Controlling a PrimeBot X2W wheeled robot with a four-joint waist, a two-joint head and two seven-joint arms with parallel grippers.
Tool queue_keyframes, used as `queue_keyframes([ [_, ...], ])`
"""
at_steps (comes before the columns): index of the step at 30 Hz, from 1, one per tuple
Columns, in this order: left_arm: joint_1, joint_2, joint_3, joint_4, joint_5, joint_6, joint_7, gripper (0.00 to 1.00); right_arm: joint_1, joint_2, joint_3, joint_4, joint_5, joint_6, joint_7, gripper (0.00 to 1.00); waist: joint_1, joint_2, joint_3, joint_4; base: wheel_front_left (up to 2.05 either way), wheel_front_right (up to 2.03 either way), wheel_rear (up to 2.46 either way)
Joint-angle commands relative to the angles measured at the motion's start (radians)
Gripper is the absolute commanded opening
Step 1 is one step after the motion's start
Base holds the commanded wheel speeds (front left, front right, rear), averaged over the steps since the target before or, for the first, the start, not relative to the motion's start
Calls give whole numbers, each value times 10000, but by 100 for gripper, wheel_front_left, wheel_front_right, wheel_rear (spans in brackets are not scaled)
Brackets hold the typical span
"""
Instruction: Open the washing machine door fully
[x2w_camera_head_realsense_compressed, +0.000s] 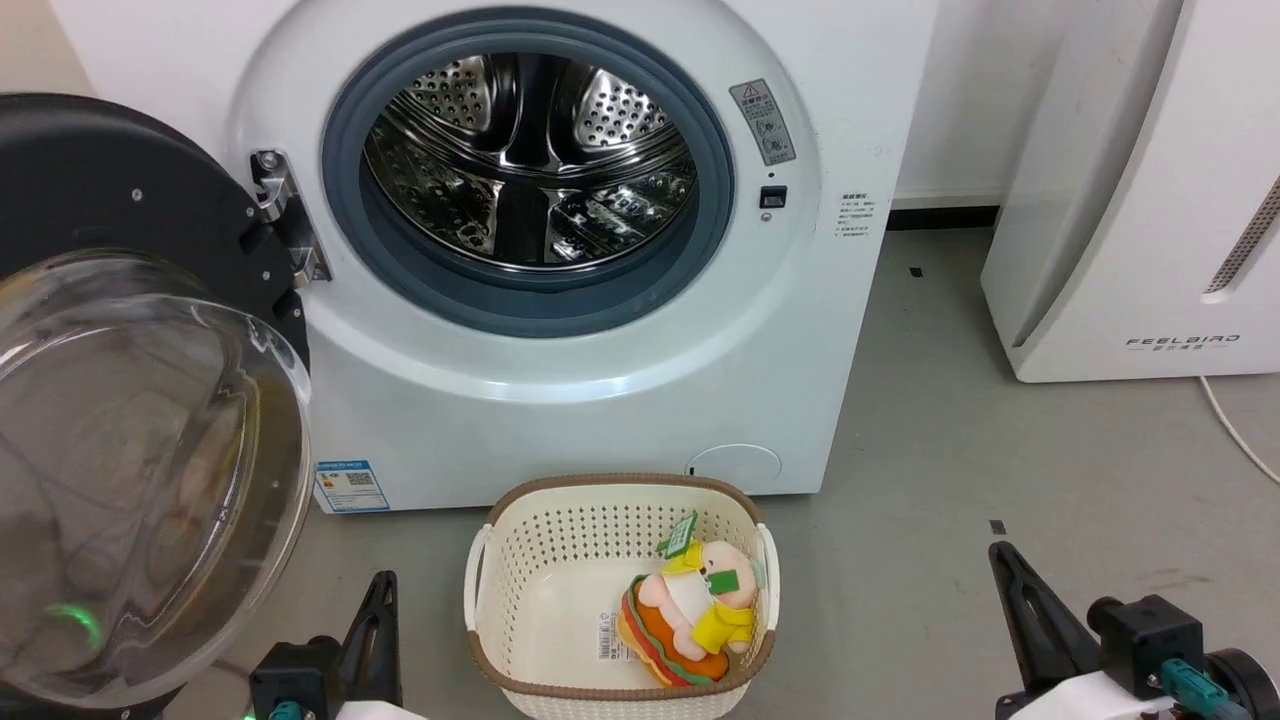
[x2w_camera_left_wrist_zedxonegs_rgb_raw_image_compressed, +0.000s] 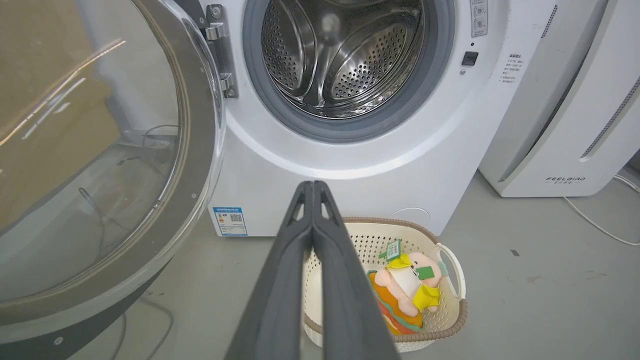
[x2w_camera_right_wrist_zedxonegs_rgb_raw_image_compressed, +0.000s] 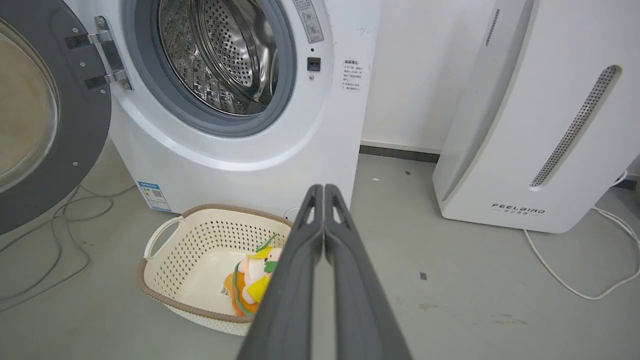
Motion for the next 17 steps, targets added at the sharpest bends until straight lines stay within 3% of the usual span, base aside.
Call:
queue_keyframes([
  [1,-211,-20,35,-87,124,-53,60,0,-198,8,26,10,-36,2,22,0,0,0,10,8,0,0,0],
  [17,-367,-96,154,-256,387,-180,318,0,-349,11,52,32,-48,3,56,0,0,0,82,63,0,0,0],
])
